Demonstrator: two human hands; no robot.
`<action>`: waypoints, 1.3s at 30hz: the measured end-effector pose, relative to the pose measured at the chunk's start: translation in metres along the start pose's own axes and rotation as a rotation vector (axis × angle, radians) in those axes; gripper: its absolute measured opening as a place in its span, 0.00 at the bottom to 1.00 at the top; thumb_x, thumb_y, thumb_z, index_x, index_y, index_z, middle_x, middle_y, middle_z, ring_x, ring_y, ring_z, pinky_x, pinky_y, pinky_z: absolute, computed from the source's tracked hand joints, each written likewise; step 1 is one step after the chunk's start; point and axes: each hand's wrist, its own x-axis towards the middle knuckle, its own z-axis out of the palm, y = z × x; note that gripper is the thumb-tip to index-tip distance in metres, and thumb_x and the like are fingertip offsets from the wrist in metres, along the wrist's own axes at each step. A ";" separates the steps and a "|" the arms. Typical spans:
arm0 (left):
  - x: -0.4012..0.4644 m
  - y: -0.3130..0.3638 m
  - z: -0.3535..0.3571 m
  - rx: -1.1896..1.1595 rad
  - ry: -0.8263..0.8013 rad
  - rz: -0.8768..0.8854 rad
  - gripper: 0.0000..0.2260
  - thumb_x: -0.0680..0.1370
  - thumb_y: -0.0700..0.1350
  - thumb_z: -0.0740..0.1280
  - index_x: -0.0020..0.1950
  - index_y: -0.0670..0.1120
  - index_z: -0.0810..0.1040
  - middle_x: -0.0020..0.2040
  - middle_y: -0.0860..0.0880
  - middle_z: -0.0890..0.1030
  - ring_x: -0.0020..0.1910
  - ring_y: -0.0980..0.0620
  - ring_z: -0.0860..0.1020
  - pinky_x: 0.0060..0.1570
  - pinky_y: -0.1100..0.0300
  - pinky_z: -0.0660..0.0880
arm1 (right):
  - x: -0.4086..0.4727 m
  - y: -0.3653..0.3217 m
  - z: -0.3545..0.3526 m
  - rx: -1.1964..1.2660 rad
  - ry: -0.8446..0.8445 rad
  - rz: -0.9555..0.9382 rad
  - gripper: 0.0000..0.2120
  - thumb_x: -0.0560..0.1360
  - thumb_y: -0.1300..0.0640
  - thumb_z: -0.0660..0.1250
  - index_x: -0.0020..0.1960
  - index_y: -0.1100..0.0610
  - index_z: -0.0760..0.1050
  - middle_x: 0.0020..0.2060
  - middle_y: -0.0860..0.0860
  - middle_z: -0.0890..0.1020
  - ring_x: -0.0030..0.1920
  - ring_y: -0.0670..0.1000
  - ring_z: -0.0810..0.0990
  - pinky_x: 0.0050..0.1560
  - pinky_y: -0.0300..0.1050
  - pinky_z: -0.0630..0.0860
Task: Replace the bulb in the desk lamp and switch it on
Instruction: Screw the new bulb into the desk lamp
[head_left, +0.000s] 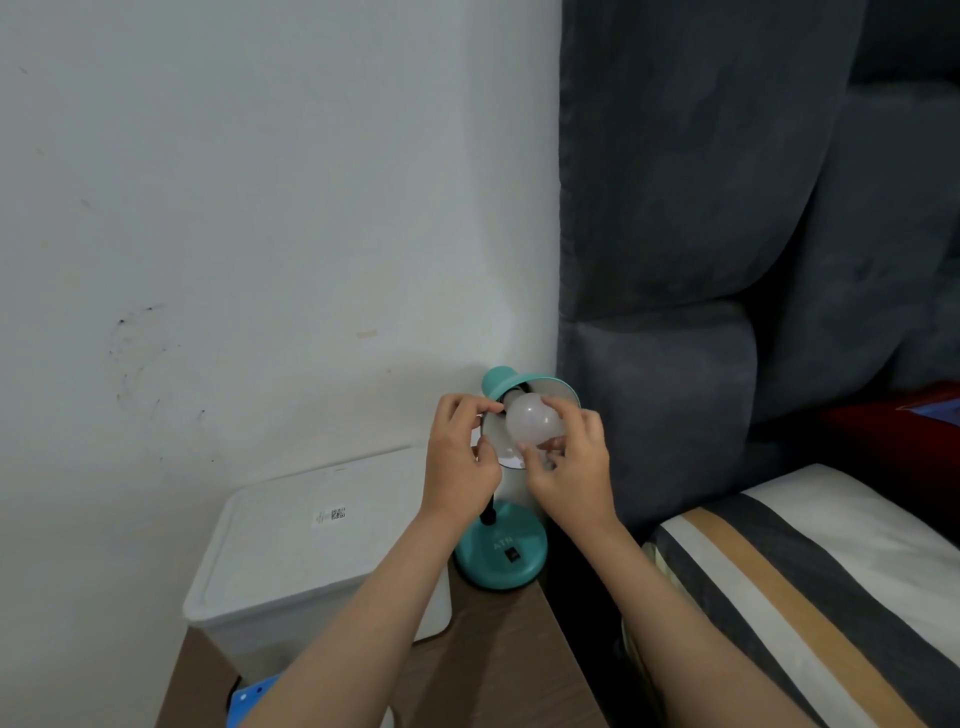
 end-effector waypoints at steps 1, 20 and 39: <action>0.000 0.000 0.000 0.003 -0.002 -0.001 0.20 0.70 0.27 0.60 0.53 0.48 0.75 0.51 0.62 0.67 0.53 0.73 0.69 0.45 0.65 0.77 | 0.000 0.001 0.000 -0.002 0.000 0.000 0.24 0.69 0.62 0.73 0.62 0.53 0.71 0.52 0.51 0.69 0.42 0.45 0.77 0.44 0.25 0.73; 0.000 0.000 0.000 0.014 0.010 0.032 0.20 0.68 0.26 0.59 0.52 0.45 0.76 0.51 0.52 0.70 0.53 0.66 0.72 0.53 0.70 0.73 | 0.002 0.005 0.011 -0.011 0.102 0.022 0.23 0.70 0.50 0.73 0.60 0.57 0.70 0.52 0.55 0.78 0.46 0.50 0.79 0.42 0.41 0.79; -0.001 0.000 0.001 0.026 0.012 0.025 0.21 0.68 0.26 0.59 0.52 0.48 0.75 0.51 0.53 0.70 0.53 0.65 0.72 0.51 0.61 0.77 | -0.007 0.014 0.013 -0.022 0.099 -0.040 0.25 0.69 0.58 0.74 0.64 0.54 0.71 0.52 0.53 0.73 0.44 0.50 0.79 0.43 0.27 0.75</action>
